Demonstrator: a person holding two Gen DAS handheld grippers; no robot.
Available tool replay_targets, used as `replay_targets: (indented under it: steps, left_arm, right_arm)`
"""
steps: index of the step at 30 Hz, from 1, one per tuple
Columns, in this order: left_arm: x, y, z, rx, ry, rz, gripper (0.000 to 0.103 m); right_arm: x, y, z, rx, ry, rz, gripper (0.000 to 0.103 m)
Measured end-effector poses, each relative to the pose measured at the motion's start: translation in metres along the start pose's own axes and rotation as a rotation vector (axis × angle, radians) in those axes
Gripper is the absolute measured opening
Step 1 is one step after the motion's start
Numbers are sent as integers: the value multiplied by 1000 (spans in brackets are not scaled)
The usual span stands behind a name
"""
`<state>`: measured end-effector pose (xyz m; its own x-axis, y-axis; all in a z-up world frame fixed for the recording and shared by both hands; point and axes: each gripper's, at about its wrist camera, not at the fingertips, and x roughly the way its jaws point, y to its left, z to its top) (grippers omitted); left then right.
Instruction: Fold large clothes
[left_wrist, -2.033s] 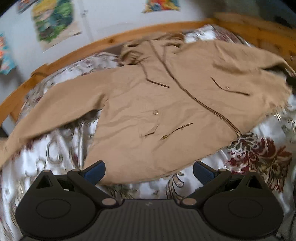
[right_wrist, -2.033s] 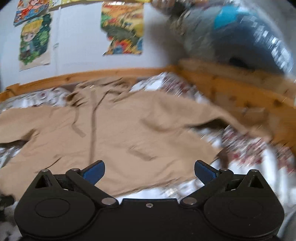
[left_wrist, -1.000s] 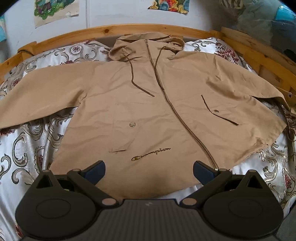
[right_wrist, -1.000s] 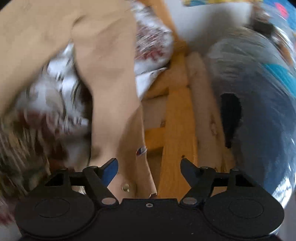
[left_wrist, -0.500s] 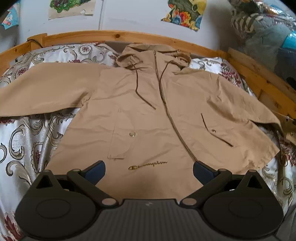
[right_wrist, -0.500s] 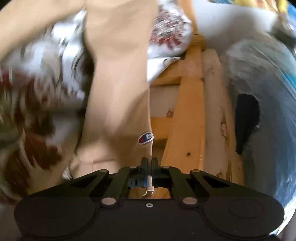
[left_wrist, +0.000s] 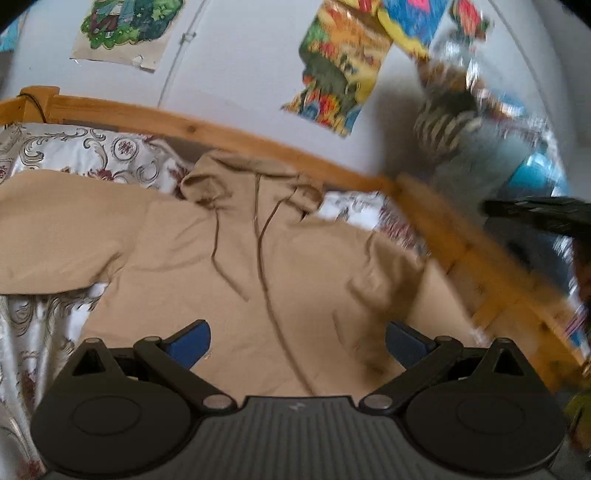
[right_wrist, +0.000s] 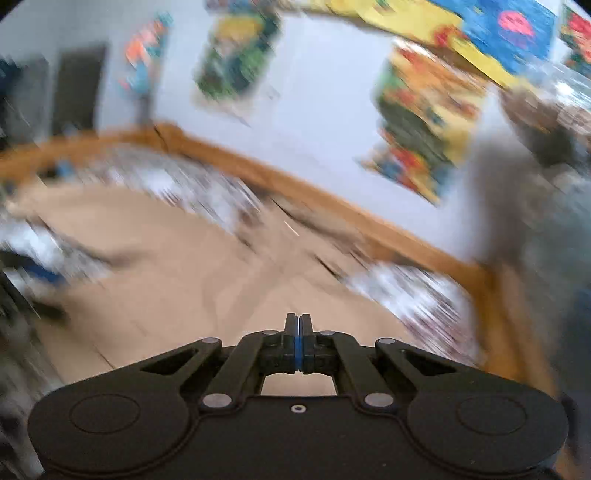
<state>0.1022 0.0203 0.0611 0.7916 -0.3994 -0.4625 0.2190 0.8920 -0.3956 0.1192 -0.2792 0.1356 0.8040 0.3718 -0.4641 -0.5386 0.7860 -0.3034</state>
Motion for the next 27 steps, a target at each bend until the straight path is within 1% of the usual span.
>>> replay_targets:
  steps: [3,5,6,7,8,9,10,12,14,15,16,17,18,19,20,21,23,25,27]
  left_arm:
    - [-3,12,-1,-38,-16,-18,102]
    - [4,20,-8,-52,9,-35,102]
    - [10,21,-12,-54,31,-46,102]
    - [17,22,-15,-58,56,-57,102]
    - [25,20,-19,-58,83,-72,102]
    - [34,16,-22,-52,110,-90,102]
    - [45,10,-25,-38,144,-105,102]
    - [67,-6,-32,5,208,-108,102]
    - [91,-22,-38,52,262,-107,101]
    - [105,-31,-43,77,287,-105,99]
    - [118,-40,-48,100,309,-105,95]
    - [128,-47,-53,121,326,-109,91]
    - [138,-55,-57,141,340,-115,89]
    - [150,-64,-60,166,353,-120,87]
    - [158,-71,-63,186,361,-125,86]
    - [166,-79,-66,207,372,-132,84]
    - [181,-88,-72,232,399,-143,81]
    - [198,-97,-75,255,419,-137,81]
    - [211,-101,-77,271,430,-114,81]
  right_arm:
    - [31,14,18,-25,5,35,0]
    - [46,15,13,1,28,30,0]
    - [53,12,6,29,41,23,4]
    - [58,10,-4,69,51,8,16]
    - [51,16,-22,106,56,-20,22]
    - [52,11,-37,165,61,-40,33]
    - [43,15,-55,221,58,-59,44]
    - [39,11,-89,356,58,-141,58]
    - [31,5,-118,460,45,-214,68]
    - [26,2,-135,518,29,-262,79]
    - [22,0,-149,558,8,-297,86]
    - [17,-3,-164,598,-25,-329,89]
    - [10,-5,-180,639,-77,-362,93]
    - [4,-6,-196,672,-137,-398,100]
    - [-2,-7,-210,694,-177,-446,102]
    - [-5,-10,-220,706,-187,-494,102]
    - [-3,-16,-234,705,-195,-553,102]
    - [2,-24,-240,713,-173,-561,102]
    - [8,-28,-244,721,-162,-545,102]
